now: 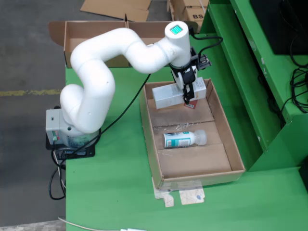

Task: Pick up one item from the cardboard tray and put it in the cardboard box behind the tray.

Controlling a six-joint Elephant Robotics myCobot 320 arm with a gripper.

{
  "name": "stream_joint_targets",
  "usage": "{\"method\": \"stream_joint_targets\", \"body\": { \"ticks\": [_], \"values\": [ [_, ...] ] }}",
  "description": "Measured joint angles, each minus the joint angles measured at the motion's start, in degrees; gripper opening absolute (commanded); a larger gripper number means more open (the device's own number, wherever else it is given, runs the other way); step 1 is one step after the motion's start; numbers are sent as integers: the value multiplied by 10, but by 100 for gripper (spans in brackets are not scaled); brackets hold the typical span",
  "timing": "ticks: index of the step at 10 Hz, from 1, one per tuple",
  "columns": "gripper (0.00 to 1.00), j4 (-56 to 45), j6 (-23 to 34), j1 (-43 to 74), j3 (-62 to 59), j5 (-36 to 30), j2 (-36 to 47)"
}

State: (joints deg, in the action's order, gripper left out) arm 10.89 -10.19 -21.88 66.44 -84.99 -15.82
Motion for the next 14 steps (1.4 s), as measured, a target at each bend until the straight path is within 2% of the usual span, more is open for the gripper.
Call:
{"method": "stream_joint_targets", "body": {
  "ticks": [2,6,12,14],
  "values": [
    [0,-56,0,-10,-52,1,-29],
    [0,-166,-12,-69,-164,77,-122],
    [0,-317,-12,-98,-325,99,-113],
    [0,-338,-19,-122,-386,115,-77]
  ]
}}
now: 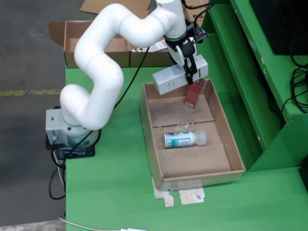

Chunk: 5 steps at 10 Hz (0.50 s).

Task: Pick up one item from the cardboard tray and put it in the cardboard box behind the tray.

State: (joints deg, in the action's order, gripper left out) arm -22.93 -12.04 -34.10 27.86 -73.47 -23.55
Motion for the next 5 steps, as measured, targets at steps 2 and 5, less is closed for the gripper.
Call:
{"method": "stream_joint_targets", "body": {
  "ticks": [2,5],
  "values": [
    [0,-18,-15,-23,-48,26,18],
    [0,-15,-20,-66,-131,50,47]
  ]
}}
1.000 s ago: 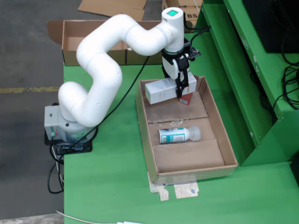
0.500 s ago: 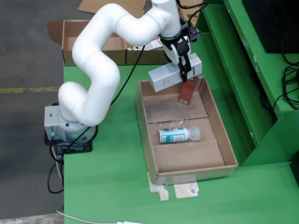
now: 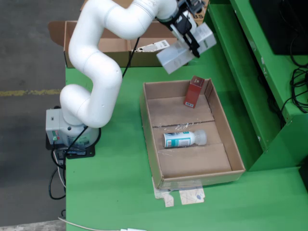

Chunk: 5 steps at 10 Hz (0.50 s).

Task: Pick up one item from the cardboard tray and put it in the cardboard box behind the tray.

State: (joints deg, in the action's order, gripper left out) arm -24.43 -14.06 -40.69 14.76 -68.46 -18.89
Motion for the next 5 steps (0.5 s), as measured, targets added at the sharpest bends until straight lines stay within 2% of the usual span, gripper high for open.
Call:
{"method": "stream_joint_targets", "body": {
  "ticks": [5],
  "values": [
    [0,-20,-1,-26,-128,11,1]
  ]
}}
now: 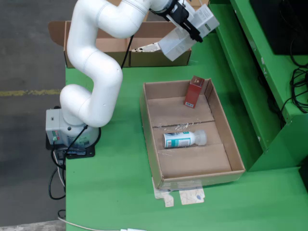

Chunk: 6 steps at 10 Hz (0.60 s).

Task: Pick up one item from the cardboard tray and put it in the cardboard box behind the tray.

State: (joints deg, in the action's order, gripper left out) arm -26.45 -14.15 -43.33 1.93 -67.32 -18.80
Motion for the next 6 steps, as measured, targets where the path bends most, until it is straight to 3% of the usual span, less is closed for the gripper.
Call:
{"method": "stream_joint_targets", "body": {
  "ticks": [3,6],
  "values": [
    [0,2,34,-71,-7,40,-37],
    [0,-24,29,-148,-7,48,-41]
  ]
}}
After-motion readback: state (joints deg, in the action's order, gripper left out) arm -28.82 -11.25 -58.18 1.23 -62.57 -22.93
